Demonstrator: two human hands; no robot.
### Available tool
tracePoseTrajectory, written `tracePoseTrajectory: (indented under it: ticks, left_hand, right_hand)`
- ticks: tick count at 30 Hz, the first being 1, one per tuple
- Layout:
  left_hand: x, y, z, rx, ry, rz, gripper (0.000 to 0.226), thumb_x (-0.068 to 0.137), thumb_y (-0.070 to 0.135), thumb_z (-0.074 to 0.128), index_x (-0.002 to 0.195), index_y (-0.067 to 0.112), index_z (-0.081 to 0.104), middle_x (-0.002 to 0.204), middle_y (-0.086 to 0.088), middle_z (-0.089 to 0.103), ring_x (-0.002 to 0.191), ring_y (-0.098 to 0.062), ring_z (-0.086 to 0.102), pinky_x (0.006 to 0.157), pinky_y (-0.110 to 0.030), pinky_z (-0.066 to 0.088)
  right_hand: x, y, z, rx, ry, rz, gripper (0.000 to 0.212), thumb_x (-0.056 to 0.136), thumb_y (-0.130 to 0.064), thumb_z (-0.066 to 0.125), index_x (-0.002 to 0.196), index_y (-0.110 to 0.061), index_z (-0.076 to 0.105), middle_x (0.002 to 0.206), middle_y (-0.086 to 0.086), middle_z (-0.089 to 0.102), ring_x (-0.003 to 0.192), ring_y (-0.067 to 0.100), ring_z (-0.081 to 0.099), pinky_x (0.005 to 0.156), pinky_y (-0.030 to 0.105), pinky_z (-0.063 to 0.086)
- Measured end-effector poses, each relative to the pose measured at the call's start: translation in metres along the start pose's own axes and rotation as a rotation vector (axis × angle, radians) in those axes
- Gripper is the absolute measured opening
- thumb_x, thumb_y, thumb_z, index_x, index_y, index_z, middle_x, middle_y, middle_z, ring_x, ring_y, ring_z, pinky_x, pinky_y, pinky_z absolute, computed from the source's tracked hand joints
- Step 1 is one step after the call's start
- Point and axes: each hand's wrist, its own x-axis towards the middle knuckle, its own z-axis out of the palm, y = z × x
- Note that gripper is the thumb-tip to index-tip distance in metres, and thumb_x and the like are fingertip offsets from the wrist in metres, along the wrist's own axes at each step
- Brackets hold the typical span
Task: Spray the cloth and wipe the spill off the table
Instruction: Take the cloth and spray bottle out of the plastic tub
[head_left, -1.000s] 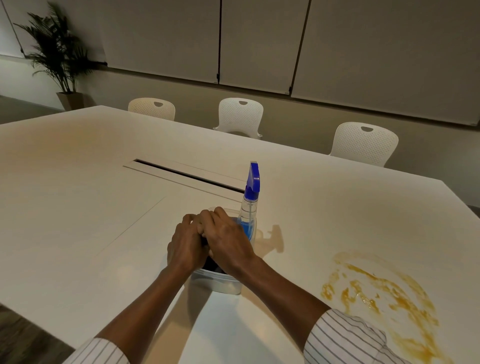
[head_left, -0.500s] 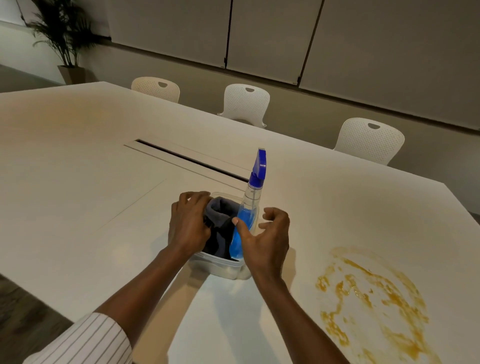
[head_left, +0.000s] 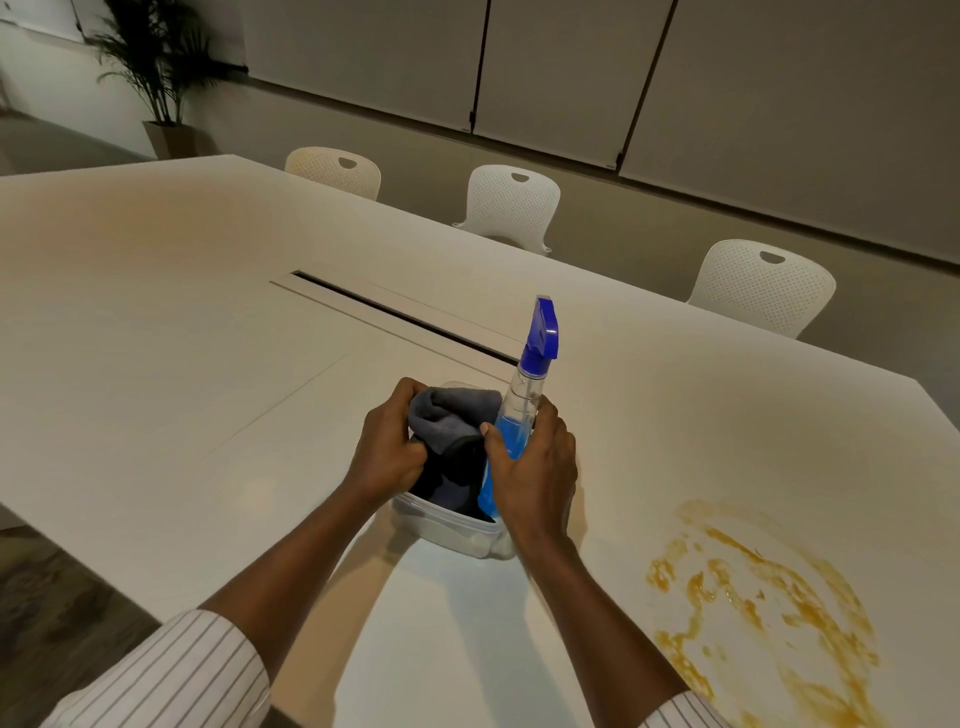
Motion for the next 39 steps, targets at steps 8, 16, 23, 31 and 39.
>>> tracePoseTrajectory:
  ticks: [8,16,23,31,39]
  left_hand:
    - [-0.002,-0.001,-0.008,-0.322,0.047,-0.035,0.035,0.08,0.023,0.062,0.109,0.004,0.059,0.098,-0.01,0.07,0.085,-0.007,0.067,0.075,-0.022,0.059]
    - [0.01,0.008,-0.032,-0.57,0.162,-0.013,0.018,0.093,0.015,0.07,0.109,0.01,0.064,0.1,-0.011,0.067,0.093,-0.021,0.066,0.079,-0.023,0.059]
    - [0.0,0.034,-0.06,-0.731,0.11,0.091,0.041,0.098,0.001,0.061,0.137,-0.01,0.057,0.131,-0.034,0.066,0.117,-0.041,0.068,0.102,-0.048,0.059]
    - [-0.047,0.076,-0.059,-0.619,0.091,0.029,0.049,0.081,-0.009,0.075,0.127,0.005,0.068,0.116,-0.011,0.079,0.114,-0.032,0.075,0.097,-0.049,0.062]
    - [-0.08,0.103,-0.045,-0.415,-0.076,0.029,0.038,0.084,0.008,0.085,0.119,0.017,0.071,0.115,-0.003,0.079,0.112,-0.027,0.075,0.1,-0.054,0.061]
  right_hand:
    - [-0.002,0.003,0.006,-0.001,-0.017,0.022,0.069,0.09,-0.053,0.063,0.146,-0.019,0.04,0.136,0.005,0.057,0.121,0.018,0.052,0.082,0.023,0.046]
    - [-0.012,0.007,0.008,0.041,0.006,0.065,0.065,0.092,-0.045,0.065,0.147,-0.018,0.042,0.136,0.006,0.052,0.126,0.019,0.047,0.084,0.024,0.054]
    - [-0.032,-0.017,-0.03,0.275,0.182,-0.055,0.047,0.089,-0.03,0.075,0.129,-0.017,0.054,0.125,-0.002,0.053,0.114,0.02,0.057,0.072,0.035,0.064]
    - [-0.066,-0.065,-0.09,0.421,0.005,-0.245,0.047,0.084,-0.042,0.078,0.12,-0.016,0.063,0.122,0.0,0.059,0.118,0.021,0.06,0.088,0.032,0.058]
    - [-0.07,-0.054,-0.106,0.406,-0.03,-0.084,0.038,0.08,-0.017,0.083,0.108,-0.035,0.066,0.101,-0.017,0.071,0.098,0.011,0.065,0.084,0.035,0.057]
